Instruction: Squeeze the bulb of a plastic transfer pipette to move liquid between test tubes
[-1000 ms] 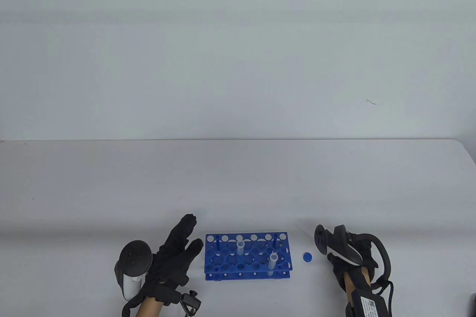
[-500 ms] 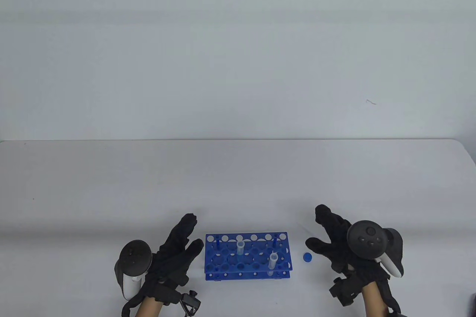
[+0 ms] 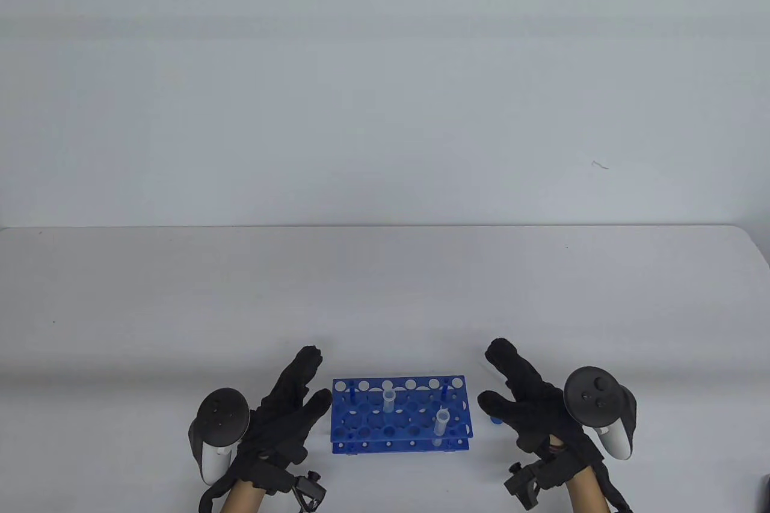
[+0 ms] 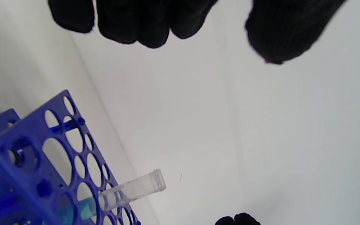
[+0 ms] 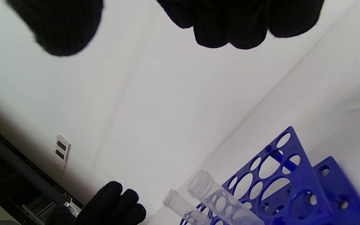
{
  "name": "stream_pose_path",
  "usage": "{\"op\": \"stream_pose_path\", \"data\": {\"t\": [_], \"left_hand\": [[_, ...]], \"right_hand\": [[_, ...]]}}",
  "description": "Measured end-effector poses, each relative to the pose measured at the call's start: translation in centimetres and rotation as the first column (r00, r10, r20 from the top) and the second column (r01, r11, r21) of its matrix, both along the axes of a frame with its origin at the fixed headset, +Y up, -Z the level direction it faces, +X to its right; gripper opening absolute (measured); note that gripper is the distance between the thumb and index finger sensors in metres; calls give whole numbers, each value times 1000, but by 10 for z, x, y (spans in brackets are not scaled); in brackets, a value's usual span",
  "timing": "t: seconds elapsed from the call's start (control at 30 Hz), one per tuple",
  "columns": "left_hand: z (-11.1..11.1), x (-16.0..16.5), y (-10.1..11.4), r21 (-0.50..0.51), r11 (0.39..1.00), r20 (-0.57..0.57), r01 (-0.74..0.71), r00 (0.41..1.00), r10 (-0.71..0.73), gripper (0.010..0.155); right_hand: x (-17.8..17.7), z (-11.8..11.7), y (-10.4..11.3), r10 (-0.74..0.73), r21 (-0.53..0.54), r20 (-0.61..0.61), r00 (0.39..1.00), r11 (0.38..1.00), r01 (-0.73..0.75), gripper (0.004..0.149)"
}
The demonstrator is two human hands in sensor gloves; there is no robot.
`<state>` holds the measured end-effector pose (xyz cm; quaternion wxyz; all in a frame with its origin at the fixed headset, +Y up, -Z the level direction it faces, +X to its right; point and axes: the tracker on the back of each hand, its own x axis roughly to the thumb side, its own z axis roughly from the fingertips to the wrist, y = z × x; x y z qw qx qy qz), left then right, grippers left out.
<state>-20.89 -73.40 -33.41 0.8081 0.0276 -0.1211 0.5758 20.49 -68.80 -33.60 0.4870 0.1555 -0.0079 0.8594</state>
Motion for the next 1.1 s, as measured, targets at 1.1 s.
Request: {"op": "stream_pose_path", "data": {"t": [1.1], "left_hand": [[1,4,0,-5,1000,11,9,1000,-9,88]], "right_hand": [[-4,-2,-7,56,-27,23,998,998,-55,88]]}}
